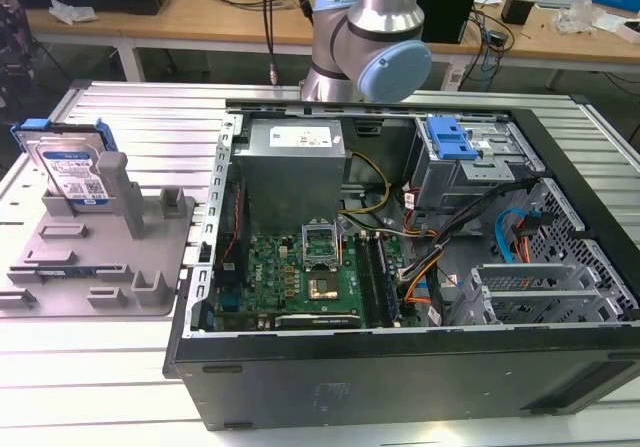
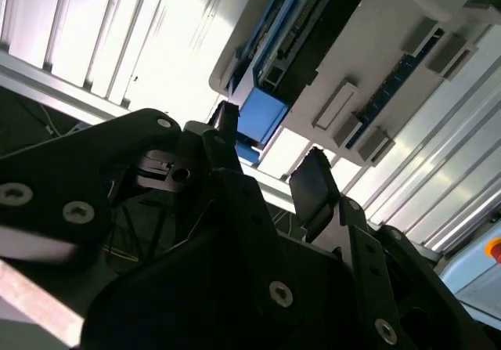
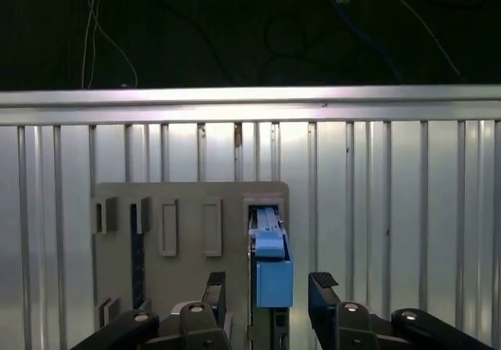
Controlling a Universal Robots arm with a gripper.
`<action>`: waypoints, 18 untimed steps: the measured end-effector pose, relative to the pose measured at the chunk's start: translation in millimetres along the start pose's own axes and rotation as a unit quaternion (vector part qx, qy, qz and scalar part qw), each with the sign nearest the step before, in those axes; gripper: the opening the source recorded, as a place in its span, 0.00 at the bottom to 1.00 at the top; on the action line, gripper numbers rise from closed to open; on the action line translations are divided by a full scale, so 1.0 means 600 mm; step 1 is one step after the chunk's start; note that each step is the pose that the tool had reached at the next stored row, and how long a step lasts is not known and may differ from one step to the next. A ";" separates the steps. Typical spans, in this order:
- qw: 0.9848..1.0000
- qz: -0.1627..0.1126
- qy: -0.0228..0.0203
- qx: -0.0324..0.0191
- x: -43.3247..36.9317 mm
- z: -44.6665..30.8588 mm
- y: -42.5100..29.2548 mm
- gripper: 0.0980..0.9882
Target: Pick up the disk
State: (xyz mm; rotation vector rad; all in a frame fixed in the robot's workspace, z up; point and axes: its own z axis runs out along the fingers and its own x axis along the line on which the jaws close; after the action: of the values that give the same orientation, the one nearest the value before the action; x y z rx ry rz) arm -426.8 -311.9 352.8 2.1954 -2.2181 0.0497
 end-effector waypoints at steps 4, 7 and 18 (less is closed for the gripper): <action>1.000 0.005 0.000 0.000 0.002 0.002 -0.005 0.50; 1.000 0.006 0.000 -0.001 0.002 0.006 -0.009 0.50; 1.000 0.007 0.000 -0.002 0.002 0.019 -0.012 0.50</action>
State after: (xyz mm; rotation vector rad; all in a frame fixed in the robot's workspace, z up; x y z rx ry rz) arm -419.4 -313.6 341.8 2.1776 -2.2318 0.0455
